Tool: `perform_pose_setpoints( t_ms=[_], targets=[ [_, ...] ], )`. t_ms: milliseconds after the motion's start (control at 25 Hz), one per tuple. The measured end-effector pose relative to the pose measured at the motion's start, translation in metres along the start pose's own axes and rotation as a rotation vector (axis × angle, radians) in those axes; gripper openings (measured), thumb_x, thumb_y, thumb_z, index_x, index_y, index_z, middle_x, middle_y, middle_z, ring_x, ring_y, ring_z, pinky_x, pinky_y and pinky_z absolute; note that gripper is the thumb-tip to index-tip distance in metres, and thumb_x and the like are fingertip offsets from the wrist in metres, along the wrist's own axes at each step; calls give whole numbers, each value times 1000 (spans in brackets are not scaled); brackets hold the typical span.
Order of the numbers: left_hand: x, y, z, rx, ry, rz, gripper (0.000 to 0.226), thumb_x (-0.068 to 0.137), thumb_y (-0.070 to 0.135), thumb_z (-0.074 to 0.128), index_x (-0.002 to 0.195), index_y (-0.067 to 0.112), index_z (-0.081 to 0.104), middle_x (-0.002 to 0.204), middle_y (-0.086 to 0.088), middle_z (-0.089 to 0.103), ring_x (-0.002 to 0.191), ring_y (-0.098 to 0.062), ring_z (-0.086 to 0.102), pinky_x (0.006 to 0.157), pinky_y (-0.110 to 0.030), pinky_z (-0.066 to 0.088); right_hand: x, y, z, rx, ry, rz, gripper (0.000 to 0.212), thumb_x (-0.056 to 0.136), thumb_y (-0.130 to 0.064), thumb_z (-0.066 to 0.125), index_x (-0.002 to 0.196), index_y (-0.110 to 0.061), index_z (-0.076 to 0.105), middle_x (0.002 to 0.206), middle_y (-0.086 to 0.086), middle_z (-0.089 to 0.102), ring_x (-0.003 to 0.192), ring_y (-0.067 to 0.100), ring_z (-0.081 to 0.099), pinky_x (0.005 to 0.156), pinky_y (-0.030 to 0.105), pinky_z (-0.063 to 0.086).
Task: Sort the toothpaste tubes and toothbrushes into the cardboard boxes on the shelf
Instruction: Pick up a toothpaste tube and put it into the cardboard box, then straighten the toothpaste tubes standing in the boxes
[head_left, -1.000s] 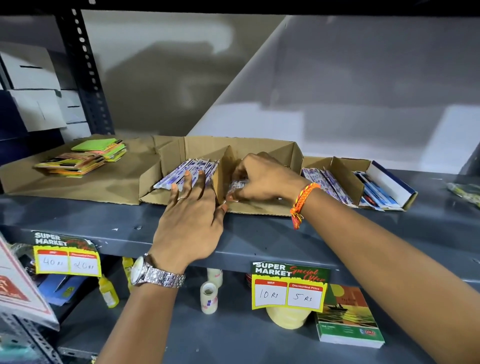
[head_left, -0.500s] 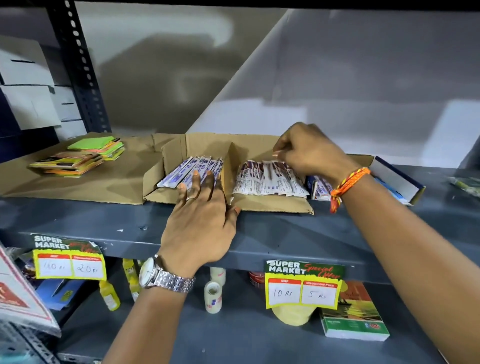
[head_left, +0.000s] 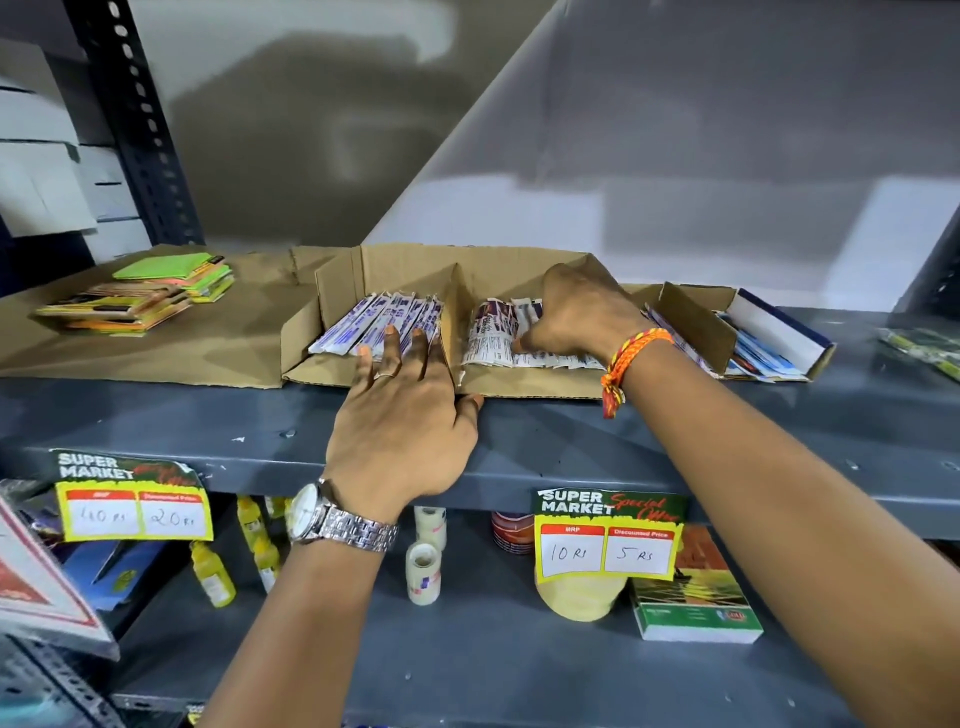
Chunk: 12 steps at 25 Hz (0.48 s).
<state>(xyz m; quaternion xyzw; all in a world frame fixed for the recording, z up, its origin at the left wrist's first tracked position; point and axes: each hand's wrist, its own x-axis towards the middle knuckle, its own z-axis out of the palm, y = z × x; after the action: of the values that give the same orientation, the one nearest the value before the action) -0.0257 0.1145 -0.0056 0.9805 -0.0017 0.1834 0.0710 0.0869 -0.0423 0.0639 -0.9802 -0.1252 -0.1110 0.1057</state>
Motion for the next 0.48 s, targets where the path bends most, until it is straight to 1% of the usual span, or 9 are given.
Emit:
perform_pose_setpoints(
  t_ms=[40, 120, 240, 320, 400, 480],
  targets=[
    [0, 0, 0, 2, 0, 1, 70, 97, 48, 27, 154, 9, 17, 165, -9, 12, 152, -28, -2, 122, -46, -2, 0, 0, 2, 17, -6, 5, 39, 73, -35, 85, 78, -10, 55, 69, 0, 54, 66, 19, 56, 63, 29, 45],
    [0, 0, 0, 9, 1, 1, 70, 97, 48, 27, 154, 8, 18, 165, -9, 13, 152, -28, -2, 122, -45, -2, 0, 1, 3, 45, -3, 3, 34, 75, -30, 81, 88, -10, 56, 74, 2, 51, 75, 25, 54, 67, 30, 43],
    [0, -1, 0, 13, 0, 1, 69, 97, 49, 27, 153, 8, 20, 165, -9, 13, 152, -28, -2, 122, -45, -3, 1, 4, 5, 65, 45, 3, 37, 75, -30, 78, 96, -13, 54, 86, 6, 53, 81, 27, 51, 70, 31, 42],
    [0, -1, -1, 15, -4, -2, 69, 97, 49, 27, 153, 9, 19, 165, -9, 12, 152, -27, -3, 122, -45, -2, 0, 7, 7, 61, 93, -2, 40, 74, -31, 77, 98, -14, 52, 90, 7, 50, 83, 27, 48, 71, 31, 41],
    [1, 0, -1, 18, -6, -2, 69, 97, 49, 27, 153, 9, 20, 165, -9, 13, 152, -27, -2, 122, -45, -2, 0, 8, 7, 62, 139, -9, 38, 72, -30, 77, 92, -14, 49, 90, 6, 49, 84, 26, 48, 71, 30, 42],
    [1, -1, 0, 20, -12, 0, 69, 98, 49, 27, 153, 9, 20, 165, -9, 12, 152, -27, -3, 122, -45, -3, -1, 7, 6, 100, 171, 0, 30, 66, -24, 75, 76, -12, 50, 84, 4, 56, 81, 25, 57, 68, 29, 52]
  ],
)
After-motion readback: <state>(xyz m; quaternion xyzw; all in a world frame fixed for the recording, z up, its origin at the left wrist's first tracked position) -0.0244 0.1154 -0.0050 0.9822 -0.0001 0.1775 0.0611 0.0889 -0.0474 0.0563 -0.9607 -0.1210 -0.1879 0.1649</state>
